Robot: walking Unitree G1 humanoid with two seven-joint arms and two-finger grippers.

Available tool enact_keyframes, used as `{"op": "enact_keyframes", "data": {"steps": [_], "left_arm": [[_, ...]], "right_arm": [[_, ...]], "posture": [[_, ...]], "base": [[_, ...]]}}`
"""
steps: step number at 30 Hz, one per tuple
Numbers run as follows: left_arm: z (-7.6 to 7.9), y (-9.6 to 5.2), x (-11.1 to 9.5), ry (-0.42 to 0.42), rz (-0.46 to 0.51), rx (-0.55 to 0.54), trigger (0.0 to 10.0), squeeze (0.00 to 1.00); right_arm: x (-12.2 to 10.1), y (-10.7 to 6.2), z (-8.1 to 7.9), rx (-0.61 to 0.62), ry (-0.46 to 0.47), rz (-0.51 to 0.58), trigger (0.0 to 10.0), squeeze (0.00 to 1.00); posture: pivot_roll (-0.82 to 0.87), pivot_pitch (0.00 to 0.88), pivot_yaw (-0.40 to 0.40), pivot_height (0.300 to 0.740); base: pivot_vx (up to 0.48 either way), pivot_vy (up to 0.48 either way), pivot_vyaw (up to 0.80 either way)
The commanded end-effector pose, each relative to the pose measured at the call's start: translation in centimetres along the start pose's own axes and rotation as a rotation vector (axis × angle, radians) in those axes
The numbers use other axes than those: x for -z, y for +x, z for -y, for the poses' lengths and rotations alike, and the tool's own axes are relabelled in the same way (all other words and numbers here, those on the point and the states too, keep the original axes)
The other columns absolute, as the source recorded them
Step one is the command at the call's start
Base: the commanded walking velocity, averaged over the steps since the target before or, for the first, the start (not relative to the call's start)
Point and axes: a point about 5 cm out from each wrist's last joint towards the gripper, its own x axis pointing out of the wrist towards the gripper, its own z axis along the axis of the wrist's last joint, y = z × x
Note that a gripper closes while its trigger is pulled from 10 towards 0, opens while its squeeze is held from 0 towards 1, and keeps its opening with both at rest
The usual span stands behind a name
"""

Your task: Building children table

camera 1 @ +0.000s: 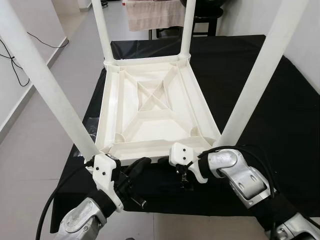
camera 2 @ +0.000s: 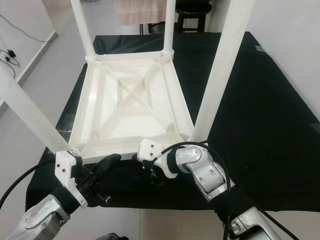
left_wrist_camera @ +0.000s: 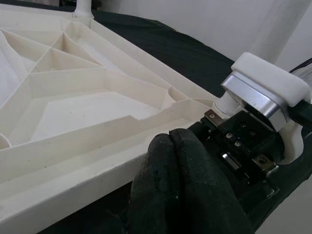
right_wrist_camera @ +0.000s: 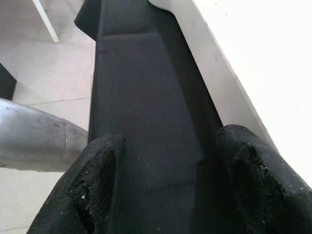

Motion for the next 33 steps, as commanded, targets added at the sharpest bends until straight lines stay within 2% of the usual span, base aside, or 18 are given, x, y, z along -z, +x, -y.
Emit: {"op": "enact_keyframes", "data": {"steps": [1,3,4,6,11,19,22,25,28,32,33], "left_arm": [[-0.1,-0.3,0.2,-0.011,-0.014,-0.01,10.0,0.0],[-0.1,-0.3,0.1,-0.011,-0.015,-0.01,10.0,0.0],[-0.1,-0.3,0.2,-0.008,-0.019,-0.006,10.0,0.0],[-0.1,-0.3,0.2,-0.007,-0.021,-0.004,10.0,0.0],[-0.1,-0.2,0.2,-0.005,-0.024,-0.004,10.0,0.0],[-0.2,-0.1,0.3,-0.002,-0.029,-0.005,10.0,0.0],[-0.4,0.0,0.4,0.005,-0.031,-0.007,10.0,0.0],[-0.4,0.0,0.4,0.01,-0.032,-0.009,10.0,0.0],[-1.0,0.2,0.3,0.021,-0.029,-0.021,10.0,0.0],[-1.7,0.4,-0.3,0.033,-0.009,-0.026,10.0,0.0],[-1.7,0.4,-0.3,0.033,-0.009,-0.026,10.0,0.0]], "right_arm": [[-0.5,0.4,-0.3,-0.021,-0.005,0.01,10.0,0.0],[-0.6,0.4,-0.4,-0.023,-0.004,0.012,10.0,0.0],[-1.9,1.5,0.2,0.046,0.067,0.088,10.0,0.0],[-2.9,2.5,0.8,0.113,0.123,0.142,10.0,0.0],[-3.4,3.5,1.7,0.21,0.19,0.155,10.0,0.0],[-3.2,3.5,1.9,0.239,0.216,0.138,10.0,0.0],[-3.1,2.3,2.1,0.223,0.196,0.177,10.0,0.0],[-3.2,1.8,2.1,0.217,0.178,0.198,10.0,0.0],[-3.1,-0.2,1.6,0.133,0.114,0.261,10.0,0.0],[-1.9,-3.3,1.1,0.068,0.063,0.266,10.0,0.0],[-1.9,-3.3,1.1,0.068,0.063,0.266,10.0,0.0]], "posture": [[0.09,0.111,0.005,0.74],[0.09,0.111,0.005,0.74],[0.09,0.111,0.005,0.74],[0.09,0.111,0.005,0.74],[0.1,0.11,0.006,0.74],[0.1,0.11,0.006,0.74],[0.09,0.104,0.003,0.74],[0.09,0.104,0.003,0.74],[0.09,0.1,0.004,0.74],[0.07,0.101,0.005,0.74],[0.07,0.101,0.005,0.74]], "base": [[0.0,0.0,0.0],[0.0,0.0,0.0],[0.0,0.0,0.0],[0.0,0.0,0.0],[0.0,0.0,0.0],[0.0,0.0,0.0],[0.0,0.0,0.0],[0.0,0.0,0.0],[0.0,0.0,0.0],[0.0,0.0,0.0],[0.0,0.0,0.0]]}}
